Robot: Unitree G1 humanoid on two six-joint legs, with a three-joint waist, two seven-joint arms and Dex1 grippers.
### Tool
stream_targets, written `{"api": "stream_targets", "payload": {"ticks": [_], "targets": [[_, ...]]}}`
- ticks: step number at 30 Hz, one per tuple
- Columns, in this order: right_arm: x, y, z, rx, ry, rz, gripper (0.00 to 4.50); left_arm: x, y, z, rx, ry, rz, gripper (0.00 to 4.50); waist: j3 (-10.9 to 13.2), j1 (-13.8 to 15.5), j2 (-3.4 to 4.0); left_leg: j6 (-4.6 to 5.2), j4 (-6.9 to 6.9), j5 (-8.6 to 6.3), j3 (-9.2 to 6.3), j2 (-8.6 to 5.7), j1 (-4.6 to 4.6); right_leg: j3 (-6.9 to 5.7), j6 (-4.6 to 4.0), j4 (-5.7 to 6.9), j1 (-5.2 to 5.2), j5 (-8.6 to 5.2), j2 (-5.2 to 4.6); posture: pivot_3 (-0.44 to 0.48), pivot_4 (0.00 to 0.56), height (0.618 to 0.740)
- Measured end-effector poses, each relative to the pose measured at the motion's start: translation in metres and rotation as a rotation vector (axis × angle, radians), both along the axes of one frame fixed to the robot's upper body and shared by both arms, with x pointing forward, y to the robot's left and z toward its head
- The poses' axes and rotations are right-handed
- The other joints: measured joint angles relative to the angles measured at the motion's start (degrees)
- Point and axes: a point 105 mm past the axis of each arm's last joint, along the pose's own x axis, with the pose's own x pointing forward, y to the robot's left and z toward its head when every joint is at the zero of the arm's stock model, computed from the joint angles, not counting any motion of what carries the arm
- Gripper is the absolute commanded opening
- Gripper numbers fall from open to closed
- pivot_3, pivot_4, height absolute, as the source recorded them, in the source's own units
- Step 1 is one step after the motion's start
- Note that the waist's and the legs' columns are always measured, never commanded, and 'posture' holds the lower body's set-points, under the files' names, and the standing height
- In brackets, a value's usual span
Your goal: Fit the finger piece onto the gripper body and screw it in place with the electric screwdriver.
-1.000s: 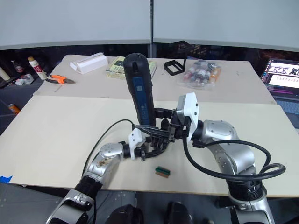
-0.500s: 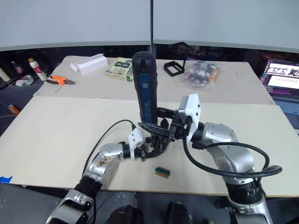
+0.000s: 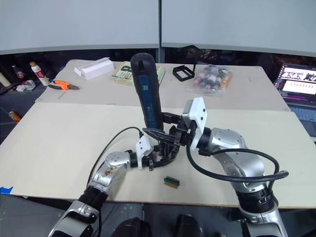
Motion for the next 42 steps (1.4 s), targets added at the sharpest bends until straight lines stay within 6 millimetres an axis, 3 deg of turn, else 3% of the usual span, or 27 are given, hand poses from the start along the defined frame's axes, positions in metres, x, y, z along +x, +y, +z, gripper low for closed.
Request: {"api": "stream_targets", "payload": {"ticks": [34,42], "targets": [[-0.0037,0.0007,-0.0056,-0.009,0.01,-0.018,1.93,-0.0001,0.0008,-0.0023,0.006,0.016,0.003,2.3,-0.5,0.1,-0.28,0.02,-0.11,-0.08,-0.07,0.06,0.04,-0.02,-0.05,-0.08,0.02,-0.1,-0.08,0.0,0.15,0.74],[-0.004,0.0011,0.0034,-0.005,-0.008,0.009,1.93,-0.0001,0.0006,-0.0018,0.004,0.013,0.002,2.3,-0.5,0.1,-0.28,0.03,-0.11,-0.09,-0.08,0.06,-0.08,-0.05,-0.05,-0.09,-0.06,-0.1,-0.09,0.0,0.15,0.74]]}}
